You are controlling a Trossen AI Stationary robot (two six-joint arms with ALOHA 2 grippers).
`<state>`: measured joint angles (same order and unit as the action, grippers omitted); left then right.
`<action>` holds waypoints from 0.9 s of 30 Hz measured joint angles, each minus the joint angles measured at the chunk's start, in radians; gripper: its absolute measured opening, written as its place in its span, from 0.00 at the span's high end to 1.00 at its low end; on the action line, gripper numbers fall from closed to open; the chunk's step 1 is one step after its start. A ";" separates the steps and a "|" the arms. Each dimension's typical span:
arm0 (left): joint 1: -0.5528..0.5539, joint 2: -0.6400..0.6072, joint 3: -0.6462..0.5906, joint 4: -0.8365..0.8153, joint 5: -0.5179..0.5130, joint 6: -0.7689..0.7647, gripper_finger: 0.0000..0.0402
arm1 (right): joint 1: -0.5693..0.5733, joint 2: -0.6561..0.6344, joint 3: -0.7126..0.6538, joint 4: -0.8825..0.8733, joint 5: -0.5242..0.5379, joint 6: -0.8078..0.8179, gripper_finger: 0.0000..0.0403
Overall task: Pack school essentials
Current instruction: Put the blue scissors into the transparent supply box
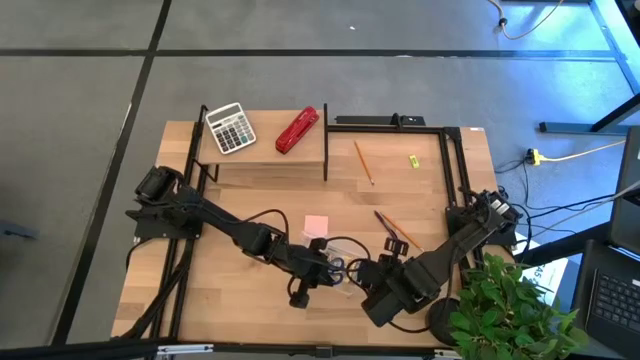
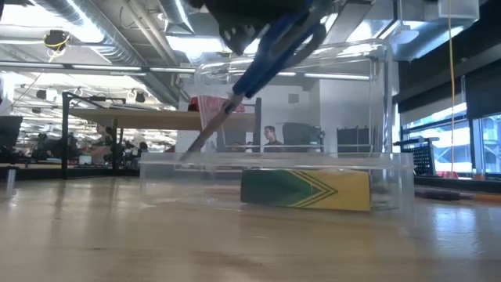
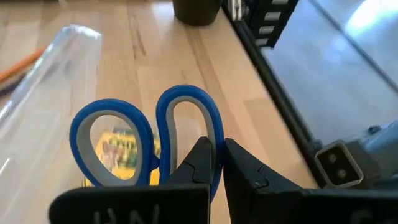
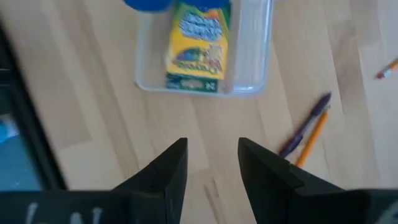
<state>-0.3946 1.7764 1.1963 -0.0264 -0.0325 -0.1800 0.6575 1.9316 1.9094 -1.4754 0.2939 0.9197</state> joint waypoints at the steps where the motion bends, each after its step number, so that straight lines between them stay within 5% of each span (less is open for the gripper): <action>1: 0.000 0.006 0.000 0.001 0.000 0.000 0.98 | 0.000 0.000 0.021 -0.002 0.000 -0.009 0.64; 17: 0.000 0.051 0.001 -0.015 -0.008 -0.001 0.98 | 0.008 0.001 0.308 -0.001 0.121 -0.141 0.64; 27: 0.009 0.055 0.000 -0.018 -0.092 -0.027 0.94 | 0.028 0.001 0.349 0.038 0.158 -0.193 0.64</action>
<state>-0.3855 1.8317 1.1961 -0.0448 -0.1246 -0.2073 0.6857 1.9327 2.2585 -1.4378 0.4517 0.7266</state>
